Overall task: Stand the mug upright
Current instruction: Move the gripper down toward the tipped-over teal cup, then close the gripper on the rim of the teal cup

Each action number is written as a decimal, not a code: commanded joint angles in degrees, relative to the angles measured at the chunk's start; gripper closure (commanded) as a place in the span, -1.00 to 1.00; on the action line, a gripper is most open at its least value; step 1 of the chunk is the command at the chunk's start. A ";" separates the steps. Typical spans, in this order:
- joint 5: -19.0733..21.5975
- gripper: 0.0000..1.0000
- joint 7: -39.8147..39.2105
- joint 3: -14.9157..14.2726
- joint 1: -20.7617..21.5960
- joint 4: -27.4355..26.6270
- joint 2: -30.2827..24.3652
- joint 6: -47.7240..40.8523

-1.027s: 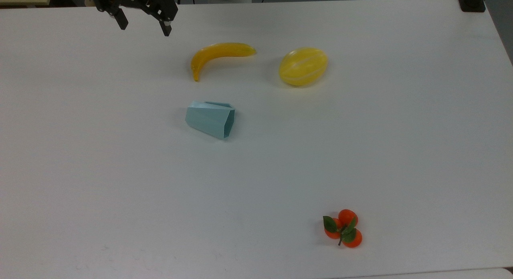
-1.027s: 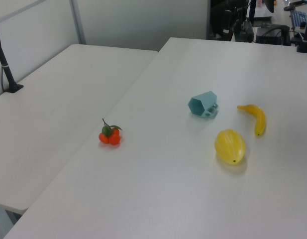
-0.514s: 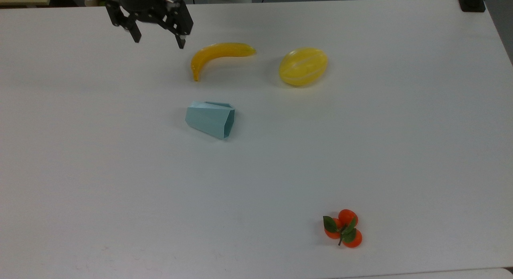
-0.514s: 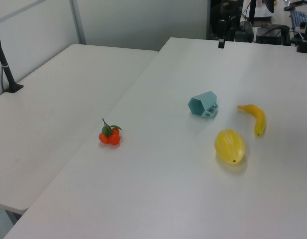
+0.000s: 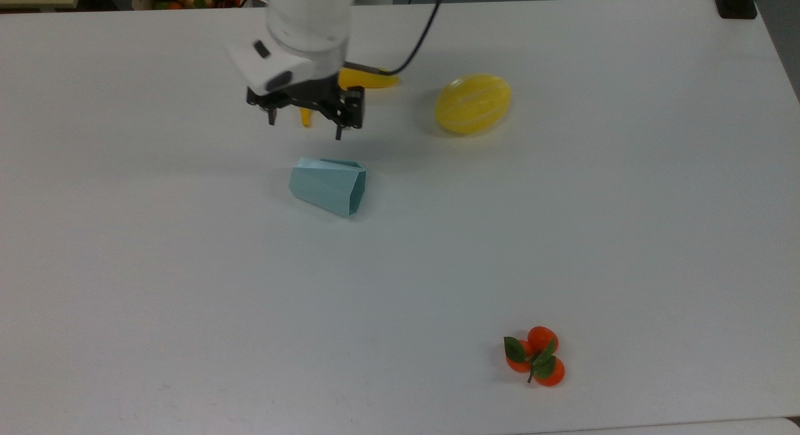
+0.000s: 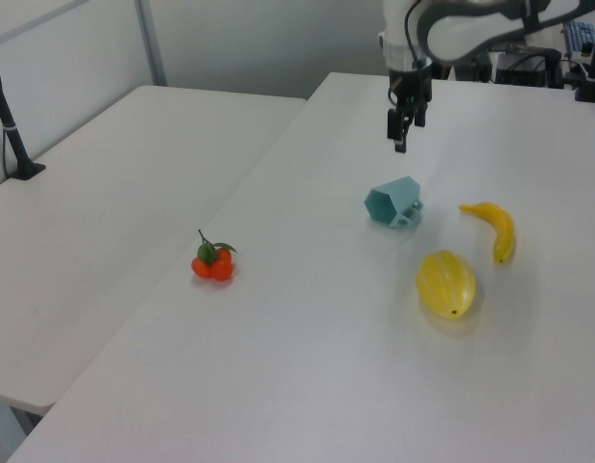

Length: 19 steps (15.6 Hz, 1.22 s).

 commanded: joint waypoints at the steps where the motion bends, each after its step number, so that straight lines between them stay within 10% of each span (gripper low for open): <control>1: -8.27 -1.00 9.43 -0.53 6.41 0.09 2.34 0.70; 6: -17.33 -1.00 17.10 2.37 7.92 2.11 6.48 0.96; 19: -23.32 -1.00 17.46 2.64 7.66 1.59 10.53 4.30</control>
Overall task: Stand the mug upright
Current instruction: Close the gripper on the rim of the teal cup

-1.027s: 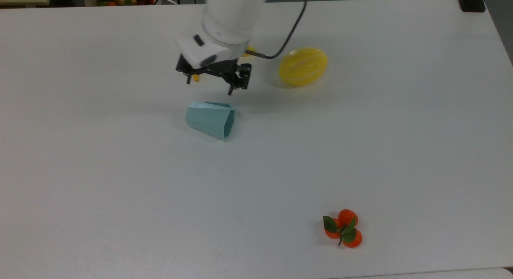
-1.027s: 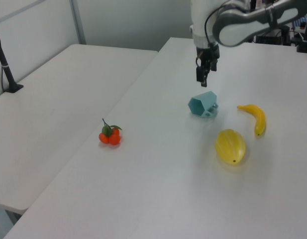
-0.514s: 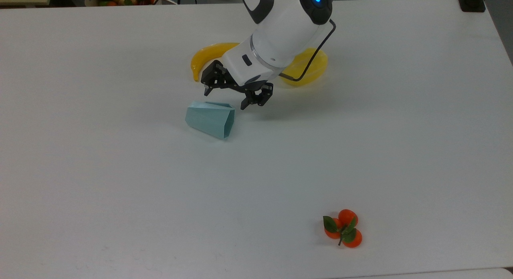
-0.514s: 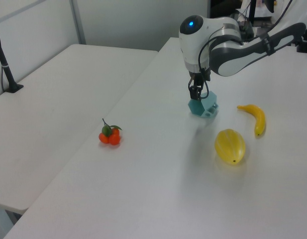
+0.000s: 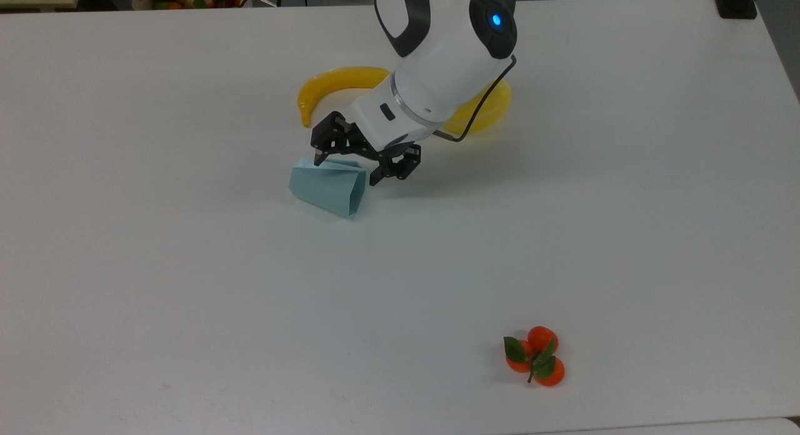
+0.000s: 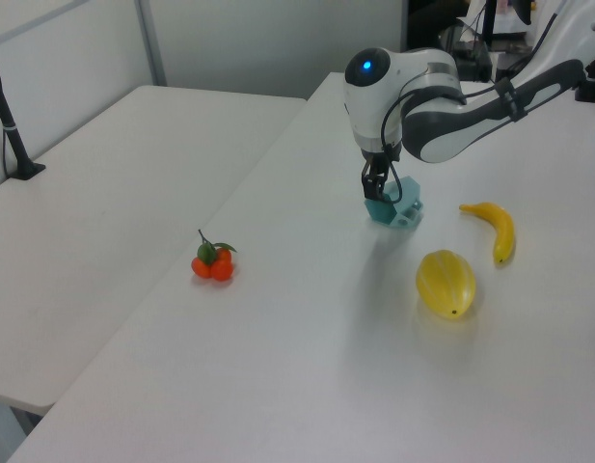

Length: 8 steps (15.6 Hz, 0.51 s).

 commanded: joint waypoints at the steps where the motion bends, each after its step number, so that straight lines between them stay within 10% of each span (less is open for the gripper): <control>1: -1.64 -1.00 1.13 0.02 -0.14 0.07 0.99 1.01; 8: -4.45 0.00 1.22 0.02 -0.41 -0.54 2.75 2.93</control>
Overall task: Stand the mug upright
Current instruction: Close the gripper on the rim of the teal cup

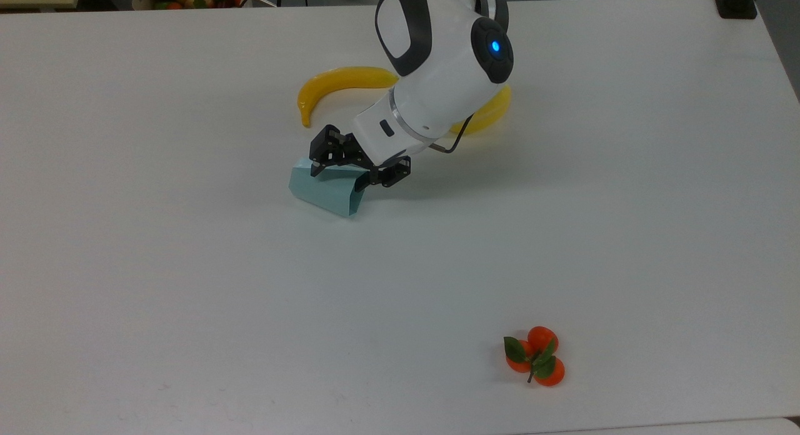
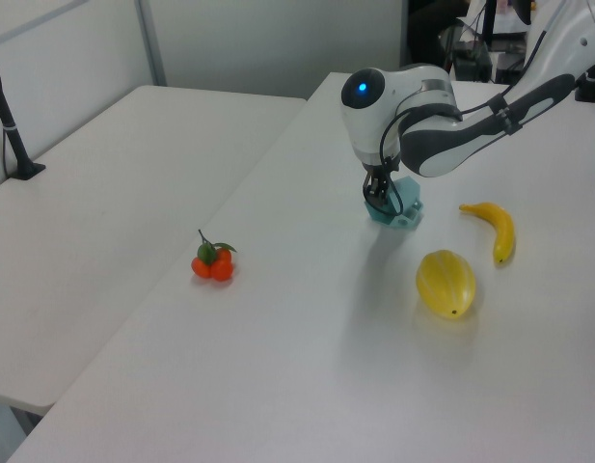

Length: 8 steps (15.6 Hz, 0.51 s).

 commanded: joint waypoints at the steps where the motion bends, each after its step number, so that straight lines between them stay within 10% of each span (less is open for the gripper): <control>1: -1.15 0.18 1.08 0.03 -0.17 -0.81 0.30 2.79; 8: -0.45 1.00 1.34 0.03 -0.26 -0.46 -0.22 2.79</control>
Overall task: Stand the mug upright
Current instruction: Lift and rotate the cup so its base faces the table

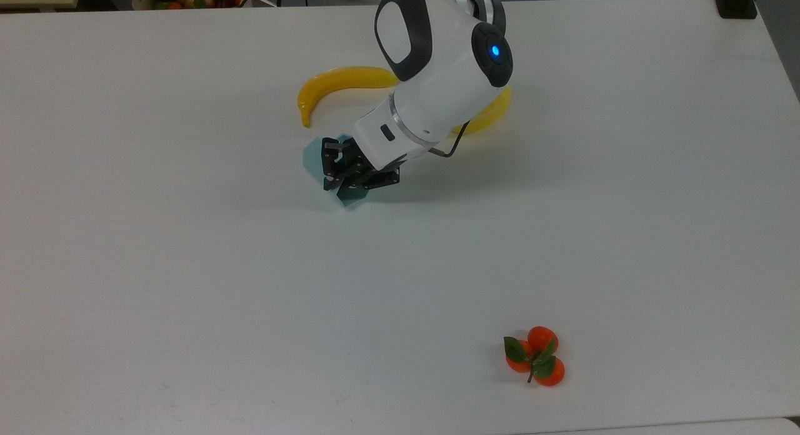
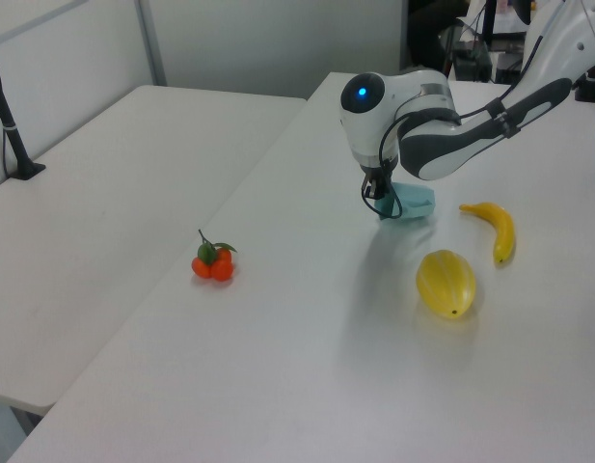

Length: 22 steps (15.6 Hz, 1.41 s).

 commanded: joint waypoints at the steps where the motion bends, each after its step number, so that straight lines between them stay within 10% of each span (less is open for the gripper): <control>1: 0.55 1.00 1.31 0.11 -0.41 -0.54 -1.00 1.59; 8: 3.61 1.00 0.78 -0.42 -5.15 -1.24 -5.57 10.18; 12: 11.35 1.00 0.78 -0.42 -8.93 -10.00 -10.75 27.12; 18: 11.71 1.00 7.11 -0.33 -12.97 -21.52 -11.38 54.89; 22: 11.97 1.00 7.20 -0.25 -13.25 -23.91 -10.50 57.57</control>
